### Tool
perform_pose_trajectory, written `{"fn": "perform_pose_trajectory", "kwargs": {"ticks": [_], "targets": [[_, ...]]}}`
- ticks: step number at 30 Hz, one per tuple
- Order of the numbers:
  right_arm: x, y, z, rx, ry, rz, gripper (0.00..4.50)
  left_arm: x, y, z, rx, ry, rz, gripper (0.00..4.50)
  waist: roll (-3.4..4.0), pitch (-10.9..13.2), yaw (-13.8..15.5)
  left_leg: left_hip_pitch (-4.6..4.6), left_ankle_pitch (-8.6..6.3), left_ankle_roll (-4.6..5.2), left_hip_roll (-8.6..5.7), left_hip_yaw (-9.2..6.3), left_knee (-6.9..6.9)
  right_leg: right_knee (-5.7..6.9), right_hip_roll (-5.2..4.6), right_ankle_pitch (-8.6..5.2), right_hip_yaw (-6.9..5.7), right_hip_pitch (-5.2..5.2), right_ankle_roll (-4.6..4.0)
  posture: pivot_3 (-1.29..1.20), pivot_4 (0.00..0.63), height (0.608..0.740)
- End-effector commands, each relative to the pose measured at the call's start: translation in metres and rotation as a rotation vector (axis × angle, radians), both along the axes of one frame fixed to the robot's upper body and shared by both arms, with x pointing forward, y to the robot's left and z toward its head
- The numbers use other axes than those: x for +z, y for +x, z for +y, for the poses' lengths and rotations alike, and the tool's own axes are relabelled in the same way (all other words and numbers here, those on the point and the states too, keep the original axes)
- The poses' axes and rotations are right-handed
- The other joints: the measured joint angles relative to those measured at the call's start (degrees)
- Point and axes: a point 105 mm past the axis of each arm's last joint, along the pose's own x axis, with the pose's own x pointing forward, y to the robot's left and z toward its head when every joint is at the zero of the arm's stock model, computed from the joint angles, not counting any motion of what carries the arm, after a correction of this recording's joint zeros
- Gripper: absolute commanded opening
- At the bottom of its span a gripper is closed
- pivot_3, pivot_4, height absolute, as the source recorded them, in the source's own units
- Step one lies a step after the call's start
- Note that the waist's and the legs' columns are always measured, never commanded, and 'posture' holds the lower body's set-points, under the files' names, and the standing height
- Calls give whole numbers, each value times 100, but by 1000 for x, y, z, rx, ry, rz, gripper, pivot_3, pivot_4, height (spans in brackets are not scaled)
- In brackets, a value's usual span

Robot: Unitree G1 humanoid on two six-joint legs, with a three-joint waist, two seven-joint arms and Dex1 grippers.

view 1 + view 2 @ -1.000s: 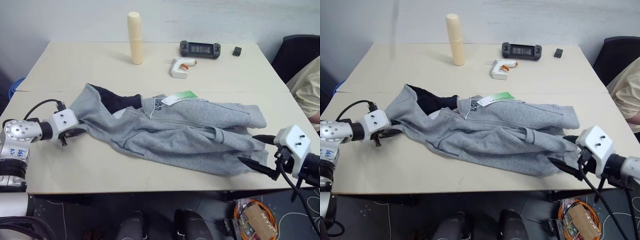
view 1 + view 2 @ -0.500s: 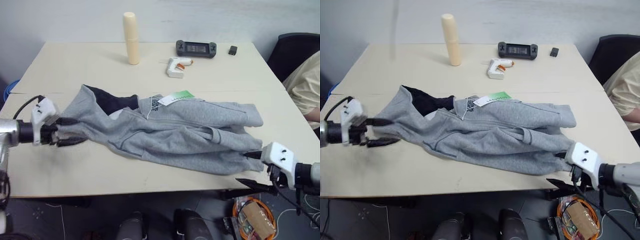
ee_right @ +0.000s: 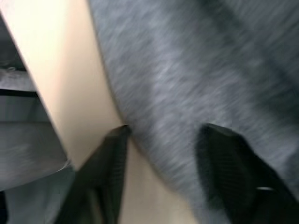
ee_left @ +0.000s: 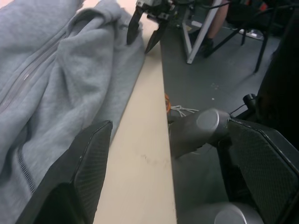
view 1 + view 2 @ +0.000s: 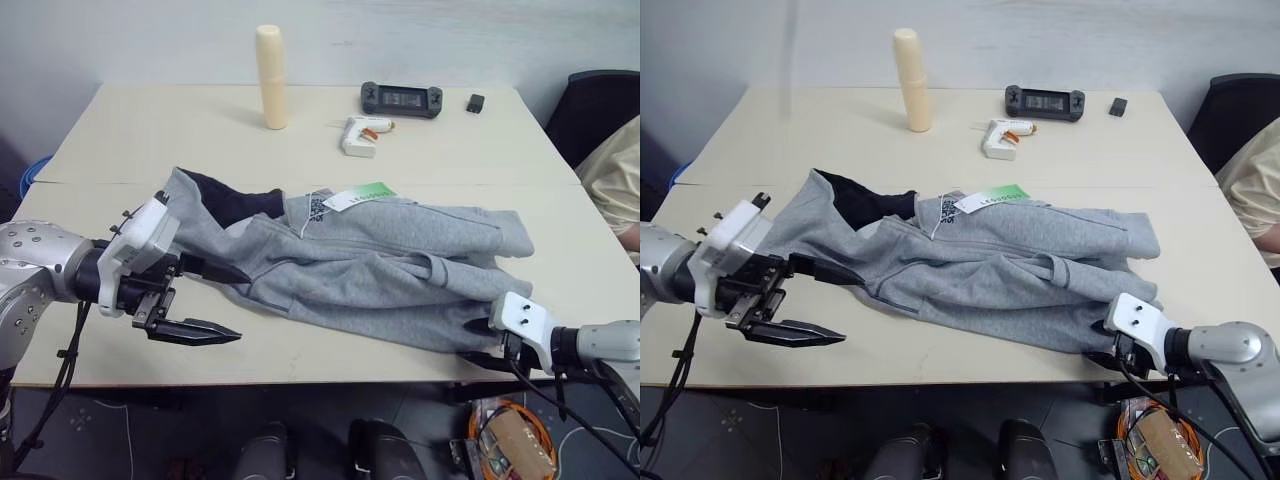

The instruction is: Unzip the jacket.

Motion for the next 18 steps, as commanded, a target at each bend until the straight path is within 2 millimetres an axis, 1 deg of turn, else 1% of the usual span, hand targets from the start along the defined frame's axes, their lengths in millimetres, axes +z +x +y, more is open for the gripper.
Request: {"fn": "perform_pose_trajectory", "kwargs": {"ticks": [1,2,4,5,9,13,14,16,18], "targets": [[2,0,-1,-3,11,15,1315,7,-3,-5,-40,-7,-26,4082,0,0,-16,2,0,-1,1,0,0,0,0,0,0,2,0,0,150,740],[2,-1,0,-4,18,18,1024,7,-3,-5,-41,-6,-27,4082,0,0,-19,2,0,-1,1,0,-1,0,1,0,1,2,0,0,150,740],[2,-1,0,-8,27,20,300,6,-1,-5,-43,-4,-33,4082,0,0,-20,3,-1,-2,2,0,-1,-2,1,0,1,2,-1,0,150,740],[2,-1,1,-9,28,20,30,6,0,-5,-44,-3,-36,4082,0,0,-21,3,-1,-2,2,0,-1,-2,1,0,2,2,-1,0,150,740],[7,-10,10,14,71,37,8,4,2,-7,-52,-2,-47,4082,0,0,-10,2,-2,-2,2,0,1,-5,0,-1,2,2,-1,0,150,740],[28,-59,45,164,214,134,8,0,3,-7,-64,12,-54,4082,10,5,62,1,-2,-3,2,-6,0,-5,0,-1,3,3,-2,0,150,740],[30,-68,49,175,235,155,8,0,3,-6,-65,13,-54,4082,11,6,89,1,-3,-4,7,-8,-2,-5,3,-1,2,6,-2,0,150,740],[31,-97,59,212,276,244,8,-1,7,-5,-63,20,-60,4082,9,5,107,2,-4,-6,13,-12,1,-10,7,-1,-1,12,-3,0,150,740],[32,-118,68,237,296,297,8,1,13,-4,-50,14,-72,4082,6,3,130,7,-6,-6,11,-15,1,-29,5,-2,0,19,-3,0,150,740]]}}
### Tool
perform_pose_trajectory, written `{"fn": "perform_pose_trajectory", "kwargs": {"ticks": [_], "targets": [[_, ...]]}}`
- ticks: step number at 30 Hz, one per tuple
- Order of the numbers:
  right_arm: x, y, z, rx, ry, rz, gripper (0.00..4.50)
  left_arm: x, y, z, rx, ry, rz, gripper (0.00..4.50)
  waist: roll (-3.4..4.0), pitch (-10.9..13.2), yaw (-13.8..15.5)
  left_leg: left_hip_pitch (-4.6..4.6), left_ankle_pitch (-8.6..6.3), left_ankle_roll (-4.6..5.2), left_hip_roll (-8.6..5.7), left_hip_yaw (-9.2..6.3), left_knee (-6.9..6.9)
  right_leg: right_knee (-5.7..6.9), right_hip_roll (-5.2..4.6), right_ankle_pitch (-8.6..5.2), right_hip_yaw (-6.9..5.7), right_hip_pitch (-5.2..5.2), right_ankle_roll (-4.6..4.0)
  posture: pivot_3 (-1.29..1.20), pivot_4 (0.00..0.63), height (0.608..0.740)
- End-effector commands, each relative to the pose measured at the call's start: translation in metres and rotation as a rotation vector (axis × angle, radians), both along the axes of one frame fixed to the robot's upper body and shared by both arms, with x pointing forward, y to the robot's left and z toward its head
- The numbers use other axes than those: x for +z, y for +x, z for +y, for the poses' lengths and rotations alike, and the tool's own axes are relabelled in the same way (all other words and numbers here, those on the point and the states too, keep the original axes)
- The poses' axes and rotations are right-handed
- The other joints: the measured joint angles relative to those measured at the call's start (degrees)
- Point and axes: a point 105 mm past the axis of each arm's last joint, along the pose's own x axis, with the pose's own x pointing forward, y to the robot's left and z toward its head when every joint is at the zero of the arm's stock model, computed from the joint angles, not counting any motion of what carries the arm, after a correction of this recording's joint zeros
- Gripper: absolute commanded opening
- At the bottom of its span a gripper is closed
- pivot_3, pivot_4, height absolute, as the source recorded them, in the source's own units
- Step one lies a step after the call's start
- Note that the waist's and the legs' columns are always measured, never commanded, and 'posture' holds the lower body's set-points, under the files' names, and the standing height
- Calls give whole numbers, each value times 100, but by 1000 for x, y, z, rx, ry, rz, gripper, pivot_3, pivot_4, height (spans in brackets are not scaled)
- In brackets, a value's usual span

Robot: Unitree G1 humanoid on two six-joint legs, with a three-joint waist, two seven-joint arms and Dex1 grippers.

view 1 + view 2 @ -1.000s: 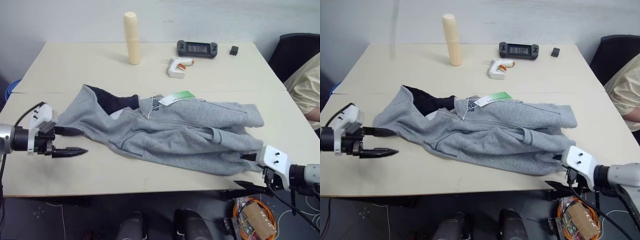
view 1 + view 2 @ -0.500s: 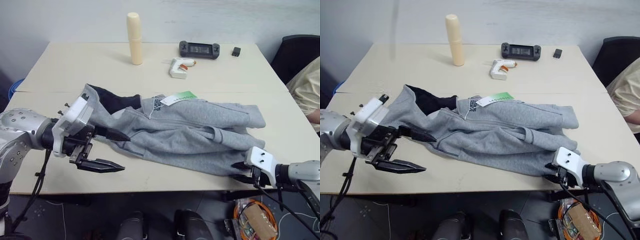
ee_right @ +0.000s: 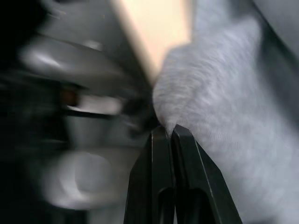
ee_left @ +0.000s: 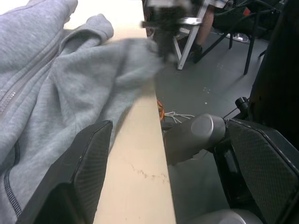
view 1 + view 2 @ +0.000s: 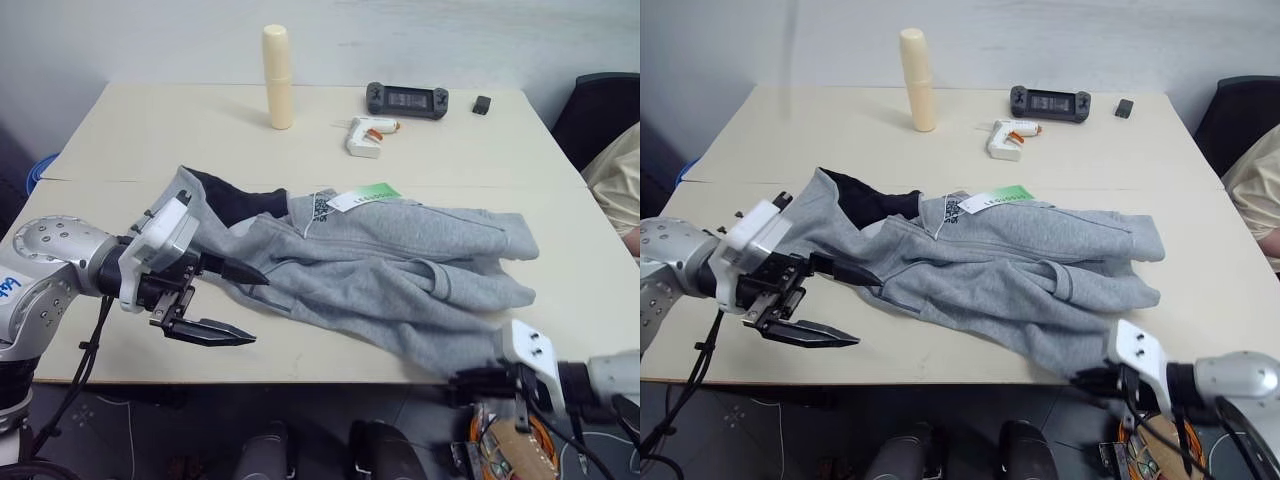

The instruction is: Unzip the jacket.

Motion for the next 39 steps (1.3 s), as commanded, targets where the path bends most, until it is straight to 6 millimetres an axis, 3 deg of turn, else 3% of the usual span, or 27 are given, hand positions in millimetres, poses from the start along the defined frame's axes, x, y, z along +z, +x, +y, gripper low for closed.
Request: {"fn": "perform_pose_trajectory", "kwargs": {"ticks": [1,8,12,17,20,21,24,26,29,34,39], "targets": [[11,-29,20,70,56,38,8,7,9,0,8,-3,-52,4082,-4,-2,13,3,-1,-1,0,-3,1,-2,1,0,-1,3,-1,0,150,740],[11,-26,22,-2,45,23,8,5,14,-5,-6,4,-61,4082,-10,-6,-18,6,-13,-8,2,-3,6,6,-2,-2,8,-2,-5,0,150,740],[24,-28,17,1,76,70,813,0,17,-2,10,23,-64,4082,-9,-5,-11,5,-14,-11,7,-3,1,5,4,-8,2,-4,-16,0,150,740],[63,-6,-3,-36,87,-33,2380,-7,35,12,84,87,-114,4082,-9,-5,-11,6,-15,-4,7,-3,11,7,3,-8,2,1,-15,0,150,740],[77,17,-27,-87,-8,-179,3323,-17,49,25,125,188,-193,4082,-9,-5,-10,5,-18,0,8,-3,12,7,1,-8,2,-1,-15,0,150,740],[74,33,-45,-120,-125,-268,3606,-24,57,33,141,260,-251,4082,-9,-5,-3,4,-19,1,8,-3,8,3,1,-8,1,-2,-15,0,150,740],[56,64,-84,-120,-422,-443,3606,-42,76,47,160,402,-380,4082,-9,-5,-2,2,-21,5,0,5,3,-2,-1,-8,1,-6,-15,0,150,740],[48,78,-91,-80,-505,-526,3606,-48,84,48,158,431,-428,4082,-10,-5,-8,-3,-21,10,-6,18,4,-1,-3,-6,2,-15,-11,0,150,740],[33,94,-93,23,-610,-624,3606,-58,92,44,137,444,-475,4082,-8,-4,-24,-12,-20,11,-4,26,20,9,-2,-5,2,-25,-10,0,150,740],[28,132,-86,86,-655,-789,3606,-70,102,31,75,467,-546,4082,-2,-1,-60,-17,-20,11,3,32,53,30,1,-5,3,-30,-9,0,150,740],[18,152,-79,141,-661,-821,3606,-88,104,33,-7,563,-561,4082,1,1,-125,-17,-21,7,11,33,53,35,8,-6,0,-29,-9,0,150,740]]}}
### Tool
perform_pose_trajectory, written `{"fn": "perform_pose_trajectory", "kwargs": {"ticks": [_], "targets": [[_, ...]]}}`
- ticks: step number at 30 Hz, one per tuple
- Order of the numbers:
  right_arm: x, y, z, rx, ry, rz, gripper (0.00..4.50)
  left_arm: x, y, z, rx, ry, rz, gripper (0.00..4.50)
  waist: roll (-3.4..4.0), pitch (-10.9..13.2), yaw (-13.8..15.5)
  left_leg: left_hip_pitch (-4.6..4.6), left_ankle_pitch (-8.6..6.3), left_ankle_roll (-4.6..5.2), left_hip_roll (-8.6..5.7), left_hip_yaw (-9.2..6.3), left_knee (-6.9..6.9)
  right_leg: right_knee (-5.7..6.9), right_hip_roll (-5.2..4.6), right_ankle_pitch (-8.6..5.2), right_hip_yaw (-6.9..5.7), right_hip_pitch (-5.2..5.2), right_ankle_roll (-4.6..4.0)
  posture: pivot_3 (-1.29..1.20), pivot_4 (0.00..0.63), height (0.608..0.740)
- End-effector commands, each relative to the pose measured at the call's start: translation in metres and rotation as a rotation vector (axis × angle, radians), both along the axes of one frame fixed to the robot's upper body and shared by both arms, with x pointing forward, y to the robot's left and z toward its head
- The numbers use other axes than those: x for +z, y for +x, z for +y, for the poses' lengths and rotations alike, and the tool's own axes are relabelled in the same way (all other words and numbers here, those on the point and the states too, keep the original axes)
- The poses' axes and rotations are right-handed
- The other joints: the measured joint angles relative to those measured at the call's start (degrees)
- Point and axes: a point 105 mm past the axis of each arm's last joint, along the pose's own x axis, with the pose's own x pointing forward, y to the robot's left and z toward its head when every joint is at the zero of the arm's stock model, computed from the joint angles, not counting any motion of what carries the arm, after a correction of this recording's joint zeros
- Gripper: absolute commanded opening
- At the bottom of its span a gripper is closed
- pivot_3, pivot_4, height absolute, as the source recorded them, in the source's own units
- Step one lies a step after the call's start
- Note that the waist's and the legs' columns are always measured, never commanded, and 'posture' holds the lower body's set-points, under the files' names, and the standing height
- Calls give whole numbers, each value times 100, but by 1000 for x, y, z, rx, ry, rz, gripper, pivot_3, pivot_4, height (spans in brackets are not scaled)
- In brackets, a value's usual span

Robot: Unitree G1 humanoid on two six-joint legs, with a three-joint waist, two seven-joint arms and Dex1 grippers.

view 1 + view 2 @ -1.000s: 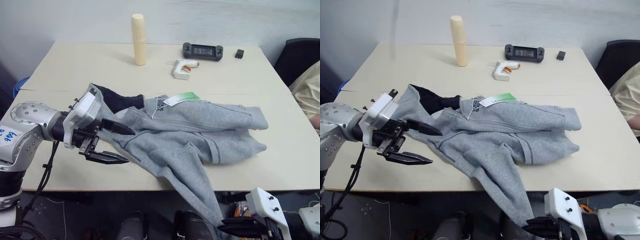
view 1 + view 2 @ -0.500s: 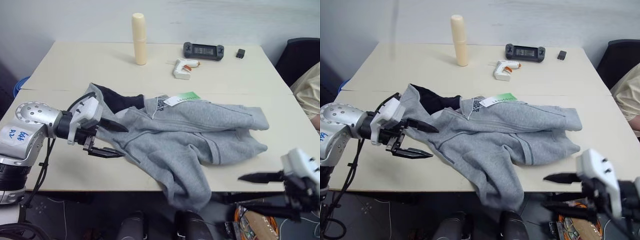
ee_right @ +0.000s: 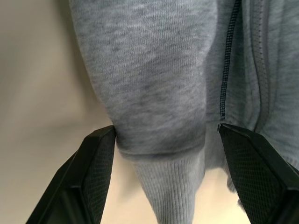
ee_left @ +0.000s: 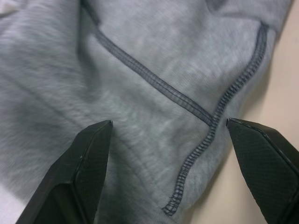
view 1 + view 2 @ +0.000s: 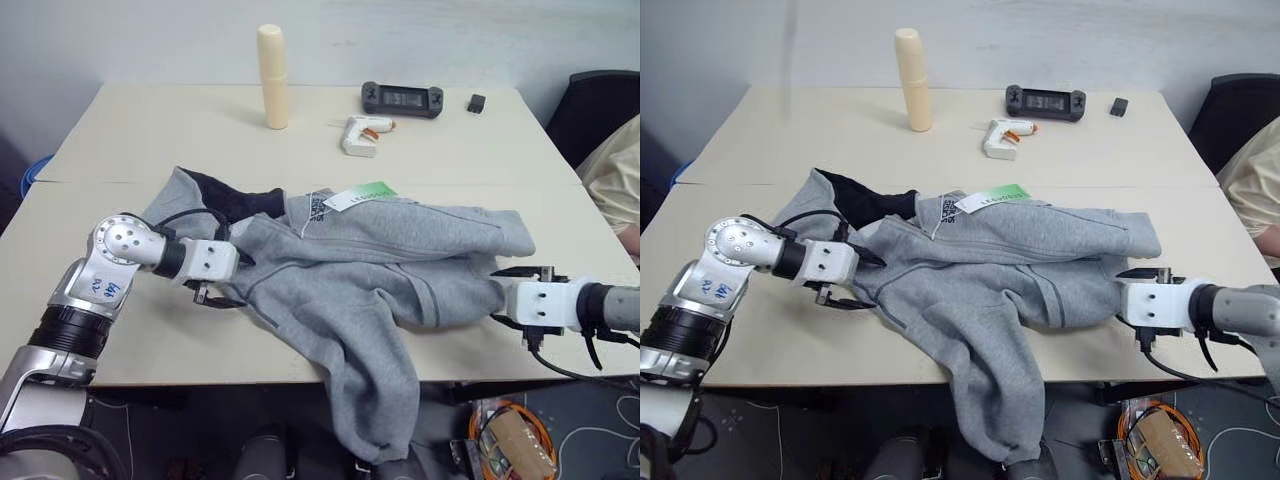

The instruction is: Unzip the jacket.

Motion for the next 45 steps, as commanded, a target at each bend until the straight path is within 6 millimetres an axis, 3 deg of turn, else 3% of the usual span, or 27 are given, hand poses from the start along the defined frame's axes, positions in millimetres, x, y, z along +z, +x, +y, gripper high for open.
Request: {"fn": "perform_pose_trajectory", "kwargs": {"ticks": [1,4,11,12,14,16,18,20,26,30,36,37,43,44,45], "targets": [[-4,10,4,31,-12,-18,3606,-2,4,0,-31,60,-26,4082,0,0,-4,-1,0,0,-1,0,0,1,1,0,-2,0,0,0,150,740],[-5,15,7,35,15,-17,3606,-8,4,-1,-51,72,-9,4082,2,0,-3,0,0,1,-2,0,4,3,0,0,-2,2,0,0,150,740],[-10,13,1,9,50,23,1332,-15,4,2,-48,101,16,2015,4,-1,0,4,2,3,-2,-2,7,6,-7,0,-1,6,0,0,150,740],[-10,11,0,10,46,34,1198,-15,3,2,-51,99,19,1913,4,-1,-1,6,2,3,-2,-2,7,6,-8,0,-1,7,0,0,150,740],[-11,7,-2,11,47,60,393,-14,2,0,-59,94,24,1173,4,-1,-2,8,2,3,-1,-4,7,6,-8,0,-2,11,0,0,150,740],[-13,0,1,0,97,122,74,-14,1,0,-65,92,28,540,4,-1,-2,8,1,3,-1,-4,7,6,-8,0,-2,12,0,0,150,740],[-15,-25,13,-17,236,307,74,-15,-3,5,-70,121,48,41,7,0,8,8,1,3,0,-6,7,6,-8,0,-2,13,0,0,150,740],[-12,-59,28,20,329,505,74,-17,-12,12,-77,160,78,0,16,-1,40,3,1,4,2,-18,4,8,-9,0,-6,13,0,0,150,740],[-7,-117,41,24,387,744,74,-7,-60,12,-128,88,275,0,19,-2,-53,11,-19,2,26,-24,0,-4,3,-1,-15,31,-2,0,150,740],[-17,-122,40,-21,370,701,74,-8,-88,10,-133,62,375,0,18,-1,-36,14,-23,-2,28,-29,2,-24,-1,-3,-10,33,-5,0,150,740],[-24,-98,30,-100,333,535,74,-19,-83,4,-71,24,327,0,21,0,-12,14,-25,-4,20,-29,3,-23,-10,-3,-7,29,-6,0,150,740],[-23,-98,29,-104,332,539,424,-21,-81,3,-56,6,318,0,23,1,-3,13,-25,-5,20,-28,3,-23,-10,-4,-7,27,-7,0,150,740],[-10,-97,28,-102,336,547,2255,-27,-72,5,-12,-16,282,1487,23,1,2,10,-26,-6,21,-25,2,-21,-4,-5,-11,26,-10,0,150,740],[-8,-98,28,-99,339,548,2708,-27,-71,6,-9,-17,282,1922,24,1,2,11,-26,-6,21,-25,3,-20,-4,-5,-10,26,-10,0,150,740],[-4,-98,30,-92,343,544,2850,-27,-72,7,-6,-18,289,2034,24,1,3,12,-26,-5,21,-24,3,-18,-4,-5,-9,26,-10,0,150,740]]}}
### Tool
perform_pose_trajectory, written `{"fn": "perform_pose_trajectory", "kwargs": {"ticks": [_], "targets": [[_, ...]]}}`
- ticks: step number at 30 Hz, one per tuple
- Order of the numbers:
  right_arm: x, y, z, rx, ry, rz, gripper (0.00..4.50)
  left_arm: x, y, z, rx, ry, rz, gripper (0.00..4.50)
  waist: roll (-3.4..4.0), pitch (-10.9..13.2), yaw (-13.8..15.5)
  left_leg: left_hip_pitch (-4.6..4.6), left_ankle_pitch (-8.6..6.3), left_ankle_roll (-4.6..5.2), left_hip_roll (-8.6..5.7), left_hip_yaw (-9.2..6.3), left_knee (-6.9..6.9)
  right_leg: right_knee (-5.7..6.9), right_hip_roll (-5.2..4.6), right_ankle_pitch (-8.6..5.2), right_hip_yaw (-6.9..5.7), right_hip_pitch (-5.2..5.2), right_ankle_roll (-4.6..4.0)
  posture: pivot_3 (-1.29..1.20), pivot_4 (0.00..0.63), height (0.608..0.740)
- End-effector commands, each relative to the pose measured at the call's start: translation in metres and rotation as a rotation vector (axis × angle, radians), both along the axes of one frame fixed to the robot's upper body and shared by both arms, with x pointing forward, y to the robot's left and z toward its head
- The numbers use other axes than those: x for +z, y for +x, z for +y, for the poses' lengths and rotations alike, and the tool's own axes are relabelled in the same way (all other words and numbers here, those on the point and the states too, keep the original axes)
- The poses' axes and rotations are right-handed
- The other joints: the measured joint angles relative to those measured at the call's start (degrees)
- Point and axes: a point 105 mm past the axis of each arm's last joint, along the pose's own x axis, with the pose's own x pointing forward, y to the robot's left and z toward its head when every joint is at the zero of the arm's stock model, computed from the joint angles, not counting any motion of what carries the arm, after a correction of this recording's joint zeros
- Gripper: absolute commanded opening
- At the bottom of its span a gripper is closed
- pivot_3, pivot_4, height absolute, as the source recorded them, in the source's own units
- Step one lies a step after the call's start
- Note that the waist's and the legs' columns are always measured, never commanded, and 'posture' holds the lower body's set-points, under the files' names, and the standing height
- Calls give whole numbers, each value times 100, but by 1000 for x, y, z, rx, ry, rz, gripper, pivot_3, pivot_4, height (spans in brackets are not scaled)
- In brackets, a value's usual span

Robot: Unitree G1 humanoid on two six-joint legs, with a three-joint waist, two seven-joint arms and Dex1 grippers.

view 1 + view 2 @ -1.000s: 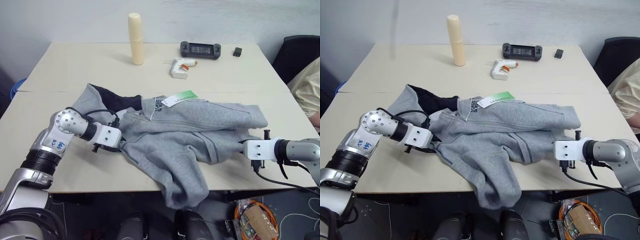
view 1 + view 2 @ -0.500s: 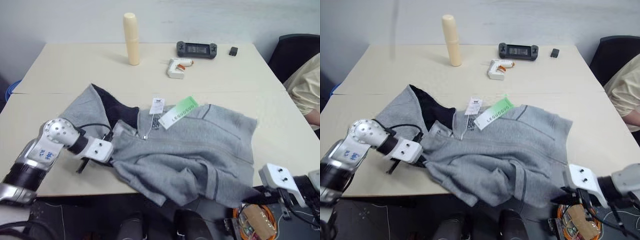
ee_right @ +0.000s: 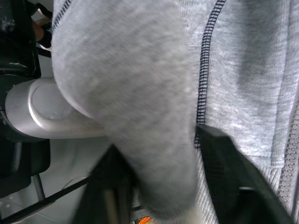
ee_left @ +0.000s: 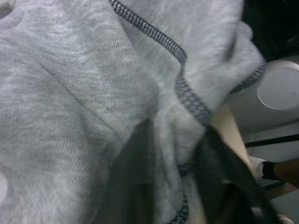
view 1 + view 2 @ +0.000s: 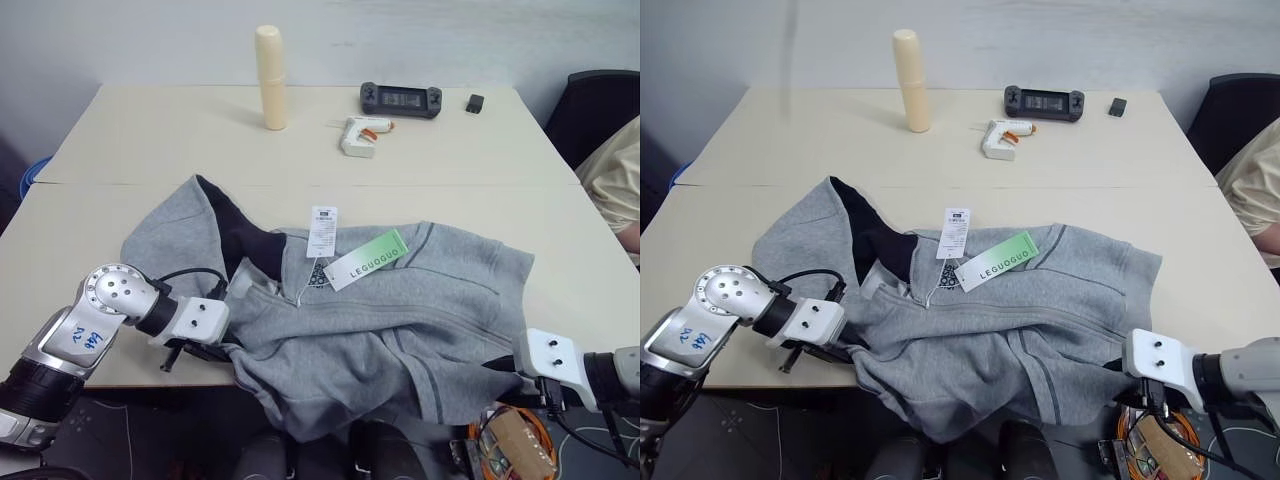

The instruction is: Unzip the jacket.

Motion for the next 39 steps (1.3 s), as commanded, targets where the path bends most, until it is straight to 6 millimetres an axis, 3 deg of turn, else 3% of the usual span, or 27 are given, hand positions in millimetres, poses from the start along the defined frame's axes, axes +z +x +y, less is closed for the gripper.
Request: {"fn": "perform_pose_trajectory", "kwargs": {"ticks": [1,4,7,10,14,20,24,28,33,39], "targets": [[25,2,3,22,2,-51,3293,6,2,7,24,-9,-9,2426,0,0,1,0,0,0,0,0,0,1,0,0,0,0,0,0,150,740],[48,5,16,61,38,-121,4329,23,0,16,76,-70,51,3339,0,0,-12,1,0,0,4,-1,0,2,0,0,0,-1,0,0,150,740],[70,13,34,92,105,-206,4500,57,-5,16,107,-203,154,4250,-1,1,-36,-2,0,-2,6,-4,0,4,0,0,0,-5,-1,0,150,740],[87,25,54,138,164,-300,4500,92,-5,10,114,-333,220,4250,0,3,-38,-3,-1,-6,7,-8,0,6,0,-3,0,-8,-6,0,150,740],[88,81,90,113,154,-594,4500,123,12,-7,138,-462,201,4250,-7,-1,-55,-3,0,-11,1,-7,1,5,0,-3,-1,-9,-6,0,150,740],[55,113,141,270,65,-765,4500,118,15,-33,87,-444,222,4250,-6,-1,-52,-54,15,-15,-8,19,6,44,22,-5,9,-74,-4,0,150,740],[31,126,146,388,-87,-880,4500,113,19,-44,71,-422,195,4250,-7,0,-41,-96,24,-1,-21,26,20,70,30,-3,11,-116,0,0,150,740],[35,139,146,360,-86,-962,3645,117,18,-50,61,-441,189,4299,-8,0,-51,-90,34,4,-28,25,23,76,22,1,16,-110,9,0,150,740],[50,149,161,311,5,-1058,3645,118,17,-51,65,-452,177,4299,-8,0,-57,-87,41,-5,-24,19,22,82,22,1,15,-109,9,0,150,740],[42,158,169,361,-41,-1132,3645,118,19,-52,68,-459,158,4299,-7,0,-58,-88,41,-5,-23,19,21,83,24,1,15,-110,8,0,150,740]]}}
